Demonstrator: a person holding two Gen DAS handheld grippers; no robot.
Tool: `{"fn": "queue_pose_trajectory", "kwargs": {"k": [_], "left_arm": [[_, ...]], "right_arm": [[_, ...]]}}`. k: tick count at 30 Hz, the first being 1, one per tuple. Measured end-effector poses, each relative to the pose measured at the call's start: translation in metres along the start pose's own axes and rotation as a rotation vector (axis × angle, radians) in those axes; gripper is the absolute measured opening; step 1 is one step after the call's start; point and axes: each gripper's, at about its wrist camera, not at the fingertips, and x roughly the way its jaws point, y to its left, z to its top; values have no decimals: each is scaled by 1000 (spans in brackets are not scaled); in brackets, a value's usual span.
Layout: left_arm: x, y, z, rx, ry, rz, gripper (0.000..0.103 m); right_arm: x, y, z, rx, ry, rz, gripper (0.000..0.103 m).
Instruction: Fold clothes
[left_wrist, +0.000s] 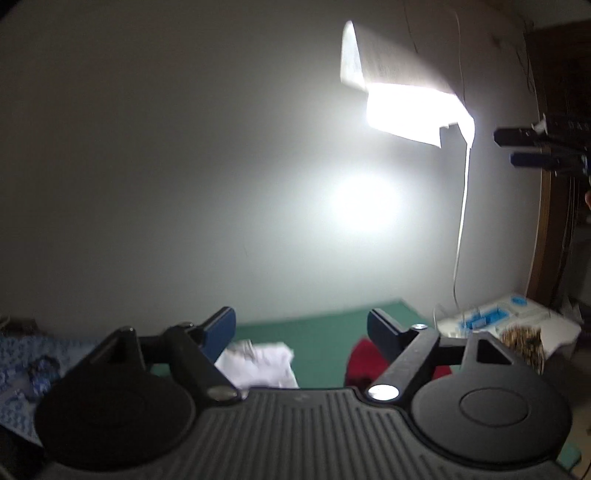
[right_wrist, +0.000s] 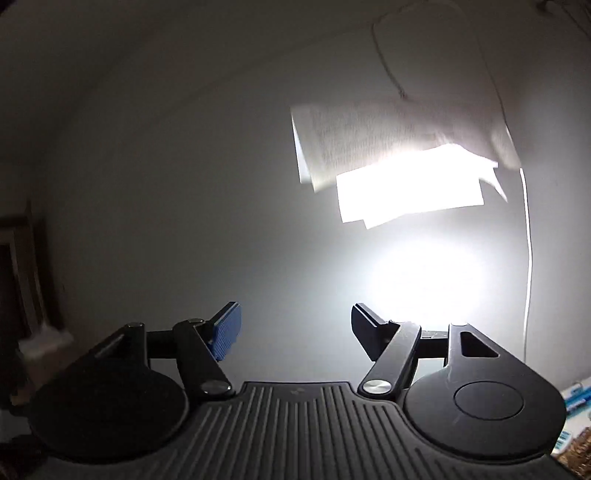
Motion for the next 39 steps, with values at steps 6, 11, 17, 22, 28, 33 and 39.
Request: {"fn": "queue_pose_trajectory", "kwargs": {"k": [6, 11, 17, 22, 28, 33, 39], "left_arm": [[55, -33, -131, 37, 473, -65, 56], [65, -69, -145, -31, 533, -205, 84], [78, -95, -140, -44, 548, -276, 95], [69, -97, -149, -73, 561, -208, 95], [56, -92, -157, -145, 559, -156, 95], [64, -139, -148, 76, 546, -243, 98], [73, -198, -146, 362, 529, -416, 98]], "right_arm": [[40, -3, -154, -230, 404, -134, 69], [85, 8, -245, -306, 609, -95, 69], [146, 38, -265, -352, 588, -27, 88], [155, 8, -259, -138, 614, -17, 13], [82, -38, -212, -28, 357, -144, 10], [35, -87, -188, 13, 254, -344, 10], [1, -142, -216, 55, 392, -592, 18]]}}
